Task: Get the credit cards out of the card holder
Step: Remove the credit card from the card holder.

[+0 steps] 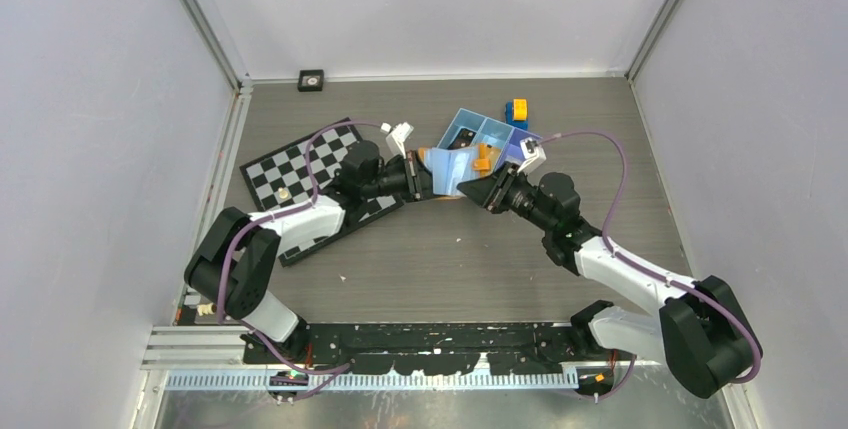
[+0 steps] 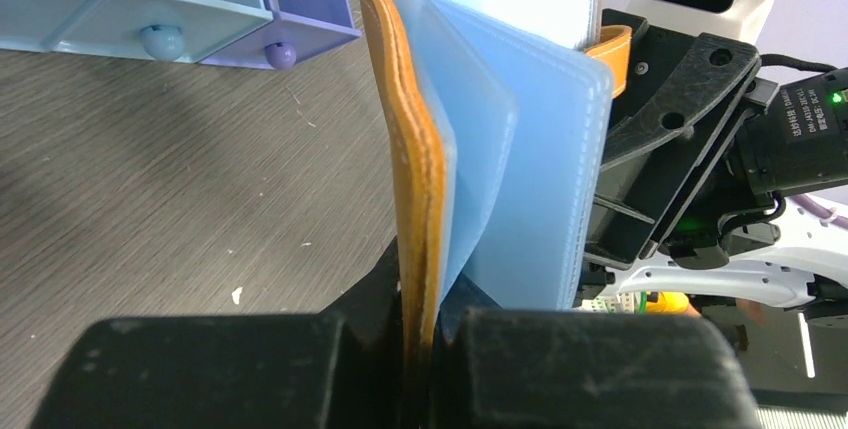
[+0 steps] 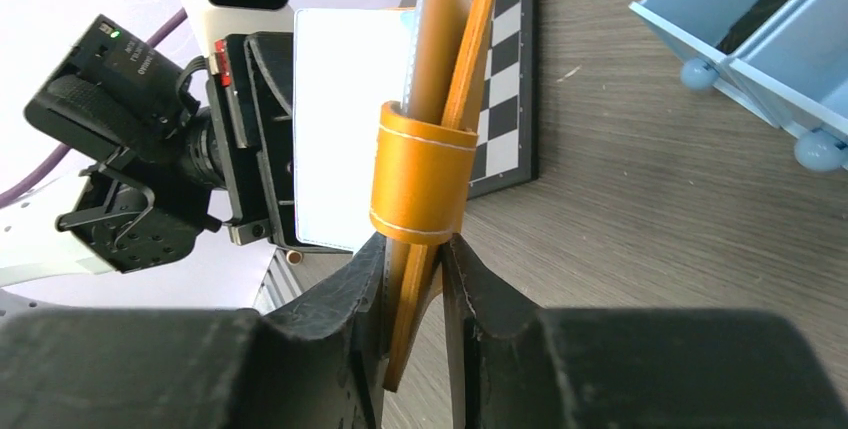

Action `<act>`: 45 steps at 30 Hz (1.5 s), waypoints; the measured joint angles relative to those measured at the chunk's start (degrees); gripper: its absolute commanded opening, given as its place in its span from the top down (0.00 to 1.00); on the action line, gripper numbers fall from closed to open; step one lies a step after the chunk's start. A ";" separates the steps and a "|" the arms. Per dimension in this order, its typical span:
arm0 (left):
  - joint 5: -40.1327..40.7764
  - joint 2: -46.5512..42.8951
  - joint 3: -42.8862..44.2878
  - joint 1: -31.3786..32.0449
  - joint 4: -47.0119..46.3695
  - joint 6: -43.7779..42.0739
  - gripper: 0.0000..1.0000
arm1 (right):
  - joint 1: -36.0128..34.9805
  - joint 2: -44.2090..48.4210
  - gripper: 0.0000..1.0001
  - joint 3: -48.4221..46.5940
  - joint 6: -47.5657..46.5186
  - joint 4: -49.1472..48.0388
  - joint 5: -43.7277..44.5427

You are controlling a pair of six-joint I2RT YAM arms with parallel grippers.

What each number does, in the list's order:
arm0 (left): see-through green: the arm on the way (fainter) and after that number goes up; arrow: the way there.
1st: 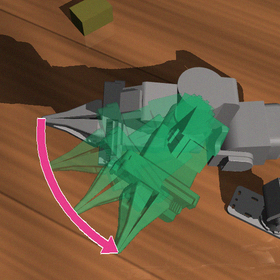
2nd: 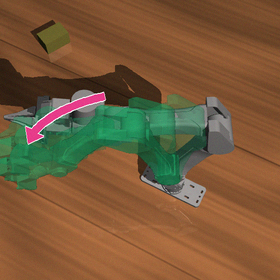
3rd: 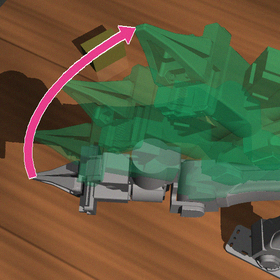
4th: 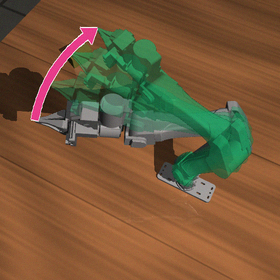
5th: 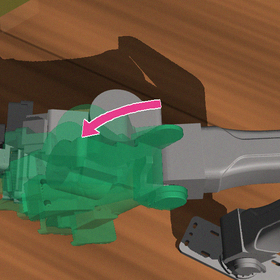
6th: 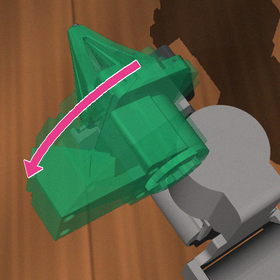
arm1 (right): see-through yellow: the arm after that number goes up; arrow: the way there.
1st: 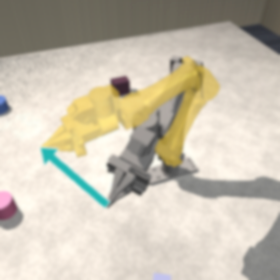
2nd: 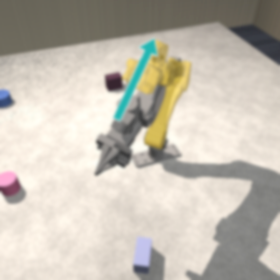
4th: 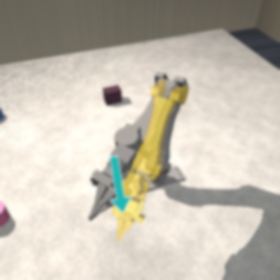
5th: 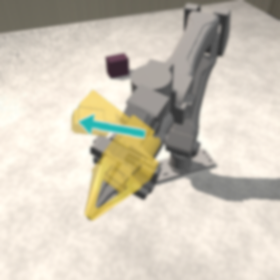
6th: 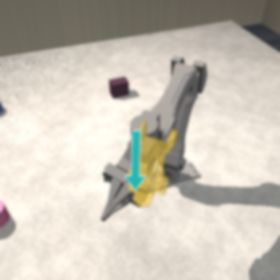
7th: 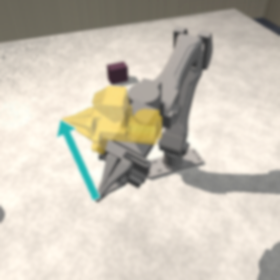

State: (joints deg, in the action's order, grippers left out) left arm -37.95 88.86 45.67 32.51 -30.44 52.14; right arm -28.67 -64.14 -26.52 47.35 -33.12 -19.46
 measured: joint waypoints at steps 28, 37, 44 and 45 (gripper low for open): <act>0.83 0.00 0.02 1.05 2.38 -0.52 1.00 | -0.74 10.38 0.83 0.72 -3.21 7.04 10.64; 1.27 0.00 0.00 0.72 3.19 -0.22 1.00 | -0.74 5.79 0.82 -2.10 -3.30 7.02 8.15; 1.20 0.00 -0.02 0.74 3.23 -0.09 1.00 | -0.76 2.49 0.56 -4.11 -3.28 7.13 5.38; 1.16 0.00 -0.02 0.74 3.23 -0.09 1.00 | -0.76 1.97 0.54 -4.24 -3.19 7.08 4.90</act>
State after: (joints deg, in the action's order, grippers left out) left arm -36.80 88.86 45.65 33.26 -27.20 52.05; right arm -29.43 -62.17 -30.76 44.16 -26.04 -14.57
